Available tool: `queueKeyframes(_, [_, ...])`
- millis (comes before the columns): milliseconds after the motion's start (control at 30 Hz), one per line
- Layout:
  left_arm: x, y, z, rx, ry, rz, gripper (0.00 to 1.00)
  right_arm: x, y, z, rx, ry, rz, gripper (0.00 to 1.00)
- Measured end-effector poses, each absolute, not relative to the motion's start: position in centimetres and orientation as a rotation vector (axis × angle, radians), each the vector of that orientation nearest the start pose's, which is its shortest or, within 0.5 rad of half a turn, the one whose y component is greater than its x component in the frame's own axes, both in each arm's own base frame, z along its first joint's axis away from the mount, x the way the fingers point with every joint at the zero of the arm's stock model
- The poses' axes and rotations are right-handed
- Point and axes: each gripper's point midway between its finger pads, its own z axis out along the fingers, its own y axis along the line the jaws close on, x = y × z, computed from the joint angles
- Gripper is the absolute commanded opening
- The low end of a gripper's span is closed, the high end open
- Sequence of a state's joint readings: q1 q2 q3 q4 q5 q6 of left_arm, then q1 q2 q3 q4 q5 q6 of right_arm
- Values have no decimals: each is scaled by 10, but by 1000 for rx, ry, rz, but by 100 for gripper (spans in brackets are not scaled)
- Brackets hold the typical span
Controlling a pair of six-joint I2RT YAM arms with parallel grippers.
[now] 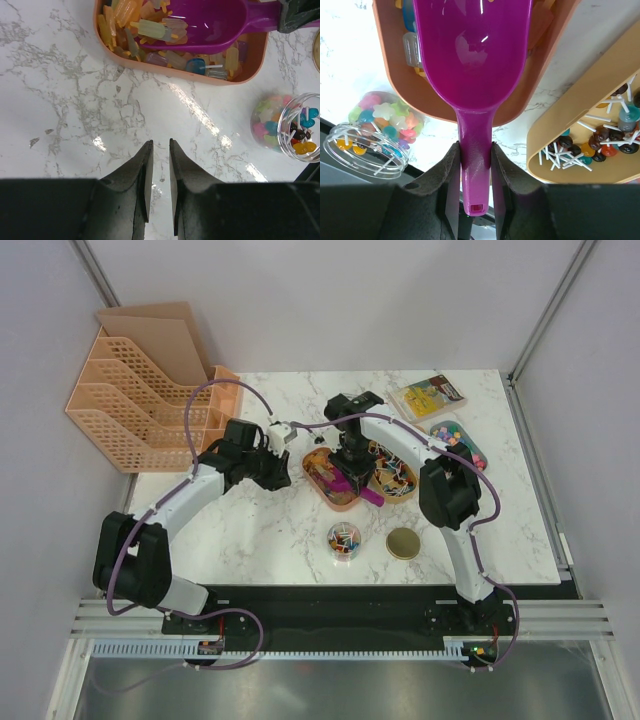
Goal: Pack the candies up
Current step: Scoop the fake candies from the storage box.
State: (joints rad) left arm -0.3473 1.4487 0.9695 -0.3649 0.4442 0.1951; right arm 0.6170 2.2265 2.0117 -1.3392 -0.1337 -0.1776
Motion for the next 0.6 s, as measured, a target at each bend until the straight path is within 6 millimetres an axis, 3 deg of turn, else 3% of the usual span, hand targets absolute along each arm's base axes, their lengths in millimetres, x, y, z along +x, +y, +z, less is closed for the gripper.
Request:
queueKeyframes(467, [321, -183, 114, 839, 2237, -586, 26, 291, 245, 72, -1110, 2959, 98, 0])
queueKeyframes(600, [322, -182, 114, 837, 2241, -584, 26, 295, 249, 75, -1095, 2937, 74, 0])
